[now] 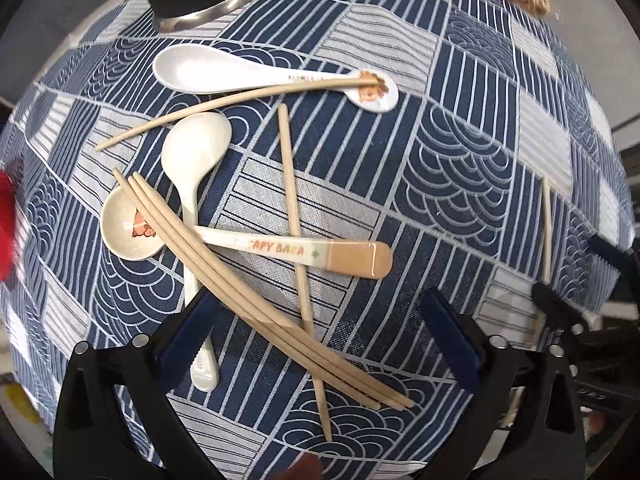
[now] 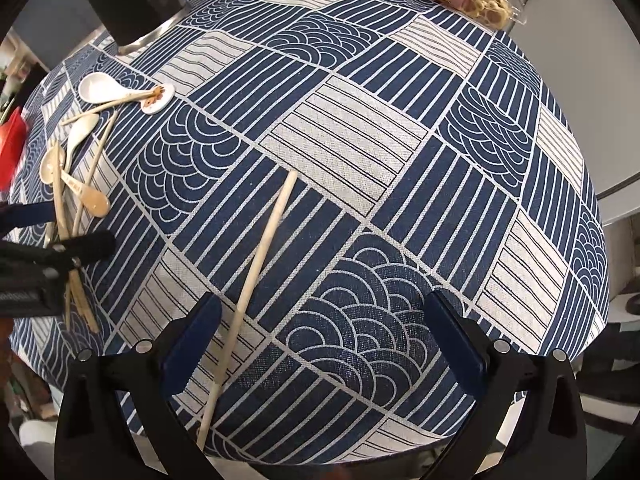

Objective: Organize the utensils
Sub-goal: 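Grasp a wooden stick with the left tool while the right tool grasps another stick, then lift both held wooden sticks up off the cloth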

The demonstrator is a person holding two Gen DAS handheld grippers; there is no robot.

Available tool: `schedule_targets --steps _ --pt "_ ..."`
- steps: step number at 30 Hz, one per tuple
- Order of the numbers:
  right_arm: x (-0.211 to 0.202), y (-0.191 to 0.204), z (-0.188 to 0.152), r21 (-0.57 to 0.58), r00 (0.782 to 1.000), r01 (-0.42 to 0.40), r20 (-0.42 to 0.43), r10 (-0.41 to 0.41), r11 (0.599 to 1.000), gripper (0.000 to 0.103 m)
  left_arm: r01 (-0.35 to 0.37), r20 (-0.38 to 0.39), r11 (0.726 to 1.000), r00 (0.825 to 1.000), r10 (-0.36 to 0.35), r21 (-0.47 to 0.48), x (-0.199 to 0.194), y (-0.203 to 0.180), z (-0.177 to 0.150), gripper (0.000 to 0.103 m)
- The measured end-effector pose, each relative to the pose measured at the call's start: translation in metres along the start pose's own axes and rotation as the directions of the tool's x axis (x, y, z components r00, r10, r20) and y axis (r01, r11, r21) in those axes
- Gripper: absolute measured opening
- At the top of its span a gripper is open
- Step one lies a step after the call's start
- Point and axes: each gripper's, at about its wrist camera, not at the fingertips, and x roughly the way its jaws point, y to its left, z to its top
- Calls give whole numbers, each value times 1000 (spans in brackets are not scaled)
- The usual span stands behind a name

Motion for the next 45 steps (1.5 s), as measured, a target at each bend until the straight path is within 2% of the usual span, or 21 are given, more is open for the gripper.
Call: schedule_targets --steps 6,7,8,9,10,11,12,13,14,15,16,17,19,20,23,29,36,39,44,45 --pt "-4 -3 -6 -87 1000 -17 -27 15 996 95 1 -7 1000 1000 -1 -20 1 -4 1 99" --pt "-8 -5 -8 -94 1000 -21 -15 20 995 88 0 -8 1000 1000 -1 -21 2 -4 2 99" --pt "-13 -9 -10 -81 1000 -19 3 19 996 67 -2 -14 1000 1000 2 -22 2 -6 2 98" --pt "-18 -14 -10 -63 1000 -15 8 15 998 53 -5 -23 1000 1000 5 -26 -2 -2 6 97" --pt "-20 -22 -10 -44 1000 -16 3 16 999 30 -5 -28 999 1000 4 -32 -4 -4 7 92" --pt "-20 -27 -8 -35 1000 -17 3 18 999 15 -5 -28 999 1000 4 -33 -4 -2 8 86" --pt "-19 -32 -6 -28 1000 -23 6 23 999 9 -5 -28 999 1000 4 -36 -6 -3 9 82" --pt "-18 -37 -4 -21 999 -39 3 39 999 5 -5 -24 999 1000 4 -42 -9 -4 10 72" --pt "-17 -43 -3 -7 997 -81 -11 81 997 5 -4 -22 999 1000 3 -49 -13 -6 10 58" --pt "-15 -50 -2 12 992 -127 -26 127 992 5 -2 -22 999 1000 1 -50 -15 -7 10 49" --pt "-15 -54 -2 20 988 -151 -33 152 988 5 0 -21 999 1000 -1 -54 -19 -13 10 31" --pt "-13 -61 -1 39 979 -196 -44 198 980 5 5 -22 998 1000 -6 -64 -20 -14 10 20" --pt "-12 -75 0 80 959 -269 -66 274 960 5 9 -25 996 1000 -11 -90 -21 -14 10 13" --pt "-11 -79 0 85 956 -279 -69 285 957 5 12 -25 995 1000 -15 -100 -21 -14 11 9" --pt "-15 -88 5 61 961 -267 -59 271 962 5 33 -23 990 999 -37 -137 -22 -7 9 8" --pt "-22 -106 21 40 947 -318 -39 320 947 5 23 -13 983 1000 -26 -182 -30 3 -9 5" --pt "-23 -93 28 -23 933 -357 -41 356 934 5 -17 0 966 1000 18 -260 -43 28 -29 5" --pt "-26 -80 30 -64 930 -369 -38 367 927 5 -32 -12 964 999 29 -263 -43 38 -38 5" --pt "-27 -64 31 -100 937 -351 -36 349 931 5 -41 -27 960 999 35 -278 -43 55 -53 6" --pt "-28 -63 31 -98 937 -350 -36 348 932 5 -51 -27 961 999 45 -273 -44 58 -55 10"
